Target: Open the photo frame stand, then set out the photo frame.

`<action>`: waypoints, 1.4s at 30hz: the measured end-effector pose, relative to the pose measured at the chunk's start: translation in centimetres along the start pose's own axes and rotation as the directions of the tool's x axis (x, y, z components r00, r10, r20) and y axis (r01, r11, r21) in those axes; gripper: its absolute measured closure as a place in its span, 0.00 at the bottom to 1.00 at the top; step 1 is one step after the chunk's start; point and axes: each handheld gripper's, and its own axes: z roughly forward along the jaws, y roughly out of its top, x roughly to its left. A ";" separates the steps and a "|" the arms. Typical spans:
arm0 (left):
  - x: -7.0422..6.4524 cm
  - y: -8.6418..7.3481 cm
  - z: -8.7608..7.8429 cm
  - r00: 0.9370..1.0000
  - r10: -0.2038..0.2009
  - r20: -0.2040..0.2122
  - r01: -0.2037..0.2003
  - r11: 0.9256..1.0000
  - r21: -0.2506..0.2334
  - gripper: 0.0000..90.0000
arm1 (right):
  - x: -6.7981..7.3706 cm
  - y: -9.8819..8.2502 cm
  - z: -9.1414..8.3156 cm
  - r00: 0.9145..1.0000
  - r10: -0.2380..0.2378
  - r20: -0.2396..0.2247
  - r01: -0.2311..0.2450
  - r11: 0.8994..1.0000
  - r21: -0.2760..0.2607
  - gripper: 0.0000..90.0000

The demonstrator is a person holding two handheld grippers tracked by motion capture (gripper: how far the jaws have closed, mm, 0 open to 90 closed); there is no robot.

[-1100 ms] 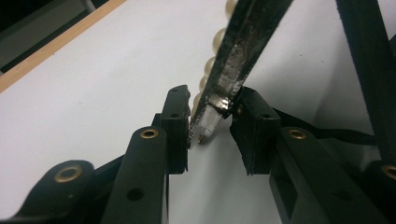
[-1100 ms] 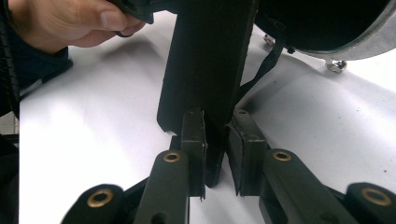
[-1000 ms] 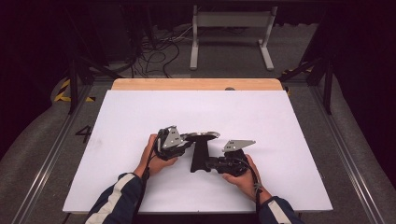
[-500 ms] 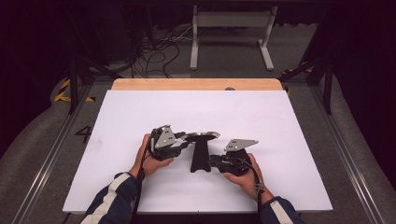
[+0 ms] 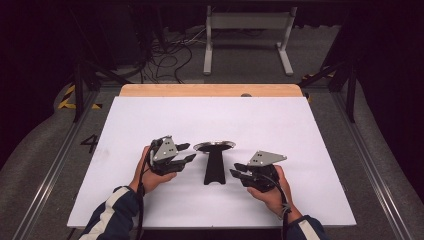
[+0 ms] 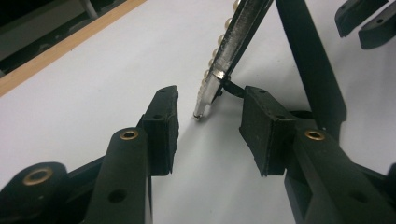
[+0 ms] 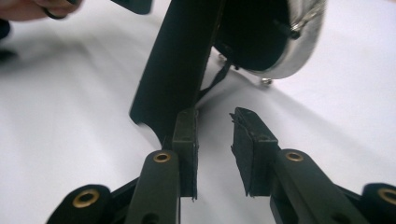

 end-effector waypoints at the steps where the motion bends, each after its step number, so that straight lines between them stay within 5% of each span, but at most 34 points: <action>1: -0.2 -0.1 -0.3 1.000 0.003 0.000 -0.003 1.000 -0.001 0.61 | 0.0 0.0 -0.4 1.000 -0.005 0.004 0.005 1.000 -0.010 0.79; 15: -0.8 -3.2 -4.0 0.998 -0.059 -0.032 0.061 0.997 0.050 0.34 | 1.0 0.2 -1.7 0.997 -0.056 0.049 0.059 0.996 -0.067 0.96; 34: -0.4 -3.0 -2.3 0.998 -0.035 -0.061 0.040 0.995 0.089 0.28 | 3.3 1.0 0.4 0.995 -0.094 0.016 0.095 0.993 -0.072 1.00; 42: 0.6 -1.3 -2.0 0.996 -0.035 -0.077 0.037 0.999 0.029 0.32 | 4.5 1.2 2.0 0.996 -0.090 0.025 0.092 0.993 -0.075 1.00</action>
